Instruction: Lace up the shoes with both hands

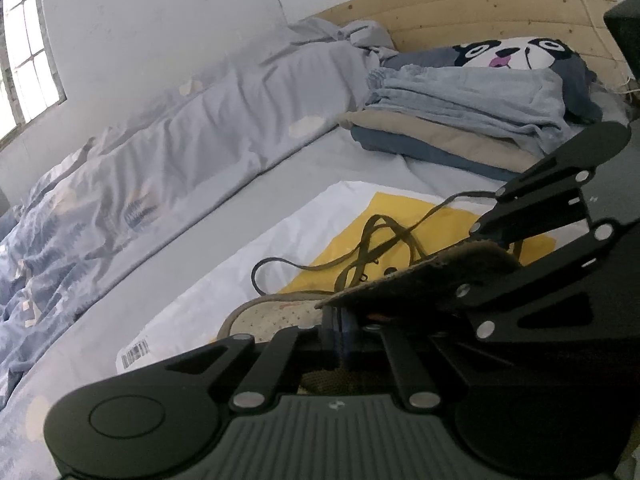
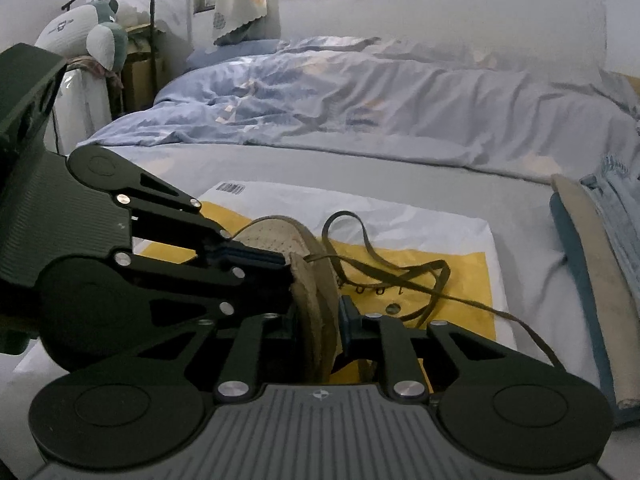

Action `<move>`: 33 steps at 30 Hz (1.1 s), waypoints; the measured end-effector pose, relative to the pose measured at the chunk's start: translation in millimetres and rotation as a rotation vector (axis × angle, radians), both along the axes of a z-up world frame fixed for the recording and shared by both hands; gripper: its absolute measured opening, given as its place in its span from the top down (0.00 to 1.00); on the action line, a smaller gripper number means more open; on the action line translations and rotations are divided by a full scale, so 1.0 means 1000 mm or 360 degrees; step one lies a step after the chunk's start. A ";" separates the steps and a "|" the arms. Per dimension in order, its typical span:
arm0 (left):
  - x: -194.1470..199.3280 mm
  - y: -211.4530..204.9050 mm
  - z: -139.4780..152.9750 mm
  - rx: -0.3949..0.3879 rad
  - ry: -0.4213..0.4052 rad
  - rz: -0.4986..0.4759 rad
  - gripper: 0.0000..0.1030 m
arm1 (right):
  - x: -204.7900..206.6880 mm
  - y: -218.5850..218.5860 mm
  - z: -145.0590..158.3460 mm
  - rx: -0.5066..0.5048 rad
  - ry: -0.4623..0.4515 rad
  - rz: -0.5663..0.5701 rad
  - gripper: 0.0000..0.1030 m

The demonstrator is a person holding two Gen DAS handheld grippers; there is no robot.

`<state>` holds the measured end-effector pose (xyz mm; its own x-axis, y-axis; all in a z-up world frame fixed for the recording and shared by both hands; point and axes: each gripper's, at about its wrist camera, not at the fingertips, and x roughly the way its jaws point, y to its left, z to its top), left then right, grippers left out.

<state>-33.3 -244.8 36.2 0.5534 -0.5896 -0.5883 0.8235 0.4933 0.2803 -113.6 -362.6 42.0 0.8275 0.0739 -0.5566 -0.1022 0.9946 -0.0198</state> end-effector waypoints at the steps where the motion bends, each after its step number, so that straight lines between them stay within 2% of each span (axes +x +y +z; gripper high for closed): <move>1: 0.000 0.001 0.001 -0.0007 0.0003 0.0002 0.99 | 0.000 0.000 -0.001 -0.0005 -0.0007 -0.0010 0.88; 14: -0.008 0.028 0.020 -0.0123 -0.0003 0.0044 0.99 | 0.005 -0.001 0.000 0.0017 -0.0026 -0.0143 0.89; 23: -0.009 0.065 0.044 -0.0423 0.0033 0.0163 1.00 | 0.007 0.001 0.000 0.0007 -0.0024 -0.0149 0.89; 24: -0.010 0.072 0.049 -0.0499 -0.0009 0.0205 1.00 | 0.007 0.001 0.000 0.0001 -0.0023 -0.0153 0.89; 26: -0.007 0.090 0.061 -0.0677 0.0009 0.0269 1.00 | 0.008 0.001 -0.001 -0.0008 -0.0020 -0.0168 0.89; 28: 0.000 0.103 0.066 -0.0790 0.0112 0.0260 1.00 | 0.010 0.000 -0.001 -0.0002 -0.0016 -0.0172 0.89; 29: 0.000 0.106 0.065 -0.0805 0.0103 0.0268 1.00 | 0.010 0.001 -0.001 -0.0004 -0.0015 -0.0169 0.89; 33: 0.009 0.097 0.045 -0.0694 0.0186 0.0279 1.00 | 0.010 0.002 0.000 -0.0003 -0.0012 -0.0157 0.89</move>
<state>-24.8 -147.9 81.5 0.6115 -0.6987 -0.3713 0.7309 0.6786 -0.0731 -103.2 -360.7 41.7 0.8348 -0.0093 -0.5505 -0.0036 0.9997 -0.0222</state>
